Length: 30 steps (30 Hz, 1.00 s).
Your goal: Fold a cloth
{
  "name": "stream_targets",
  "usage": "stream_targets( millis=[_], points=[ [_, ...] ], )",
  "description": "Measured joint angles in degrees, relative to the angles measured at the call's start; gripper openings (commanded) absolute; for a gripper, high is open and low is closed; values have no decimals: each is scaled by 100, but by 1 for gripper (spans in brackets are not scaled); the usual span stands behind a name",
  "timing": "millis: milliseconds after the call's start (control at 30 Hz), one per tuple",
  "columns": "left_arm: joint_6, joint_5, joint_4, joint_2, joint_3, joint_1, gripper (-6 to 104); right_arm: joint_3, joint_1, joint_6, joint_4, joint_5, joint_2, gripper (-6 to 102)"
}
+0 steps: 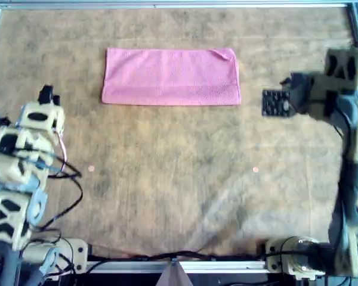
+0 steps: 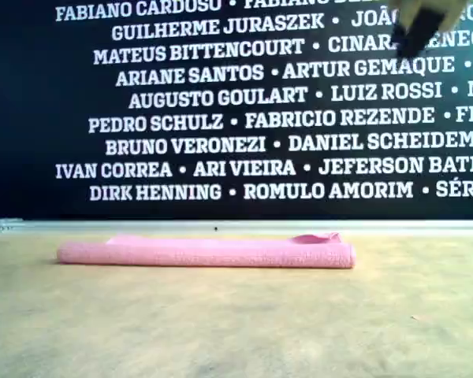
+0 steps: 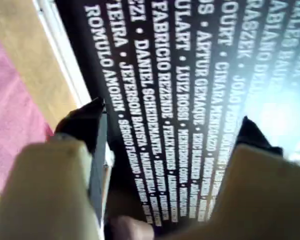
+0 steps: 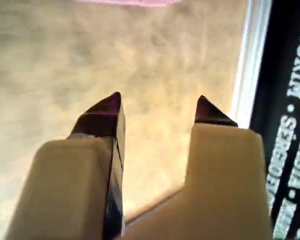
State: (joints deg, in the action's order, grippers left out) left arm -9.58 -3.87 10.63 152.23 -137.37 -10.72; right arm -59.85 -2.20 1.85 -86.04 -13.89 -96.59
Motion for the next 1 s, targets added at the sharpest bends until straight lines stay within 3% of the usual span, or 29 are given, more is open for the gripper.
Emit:
stream_targets(
  millis=[300,667,733,900,1000],
  points=[
    [0,0,0,1661,-1468,0,92,-2646,62,-35,123,35,-3647,58],
    [26,0,9,2364,-2479,9,92,-6899,53,-35,2821,53,-6979,58],
    [167,0,9,2364,-2619,9,92,-7743,53,-35,3437,53,-7365,58],
    [870,0,18,2364,-3032,9,92,-9457,53,-35,4764,53,-8016,58],
    [1020,0,26,2364,-3208,9,92,-10107,53,-35,5282,53,-8024,58]
  ],
)
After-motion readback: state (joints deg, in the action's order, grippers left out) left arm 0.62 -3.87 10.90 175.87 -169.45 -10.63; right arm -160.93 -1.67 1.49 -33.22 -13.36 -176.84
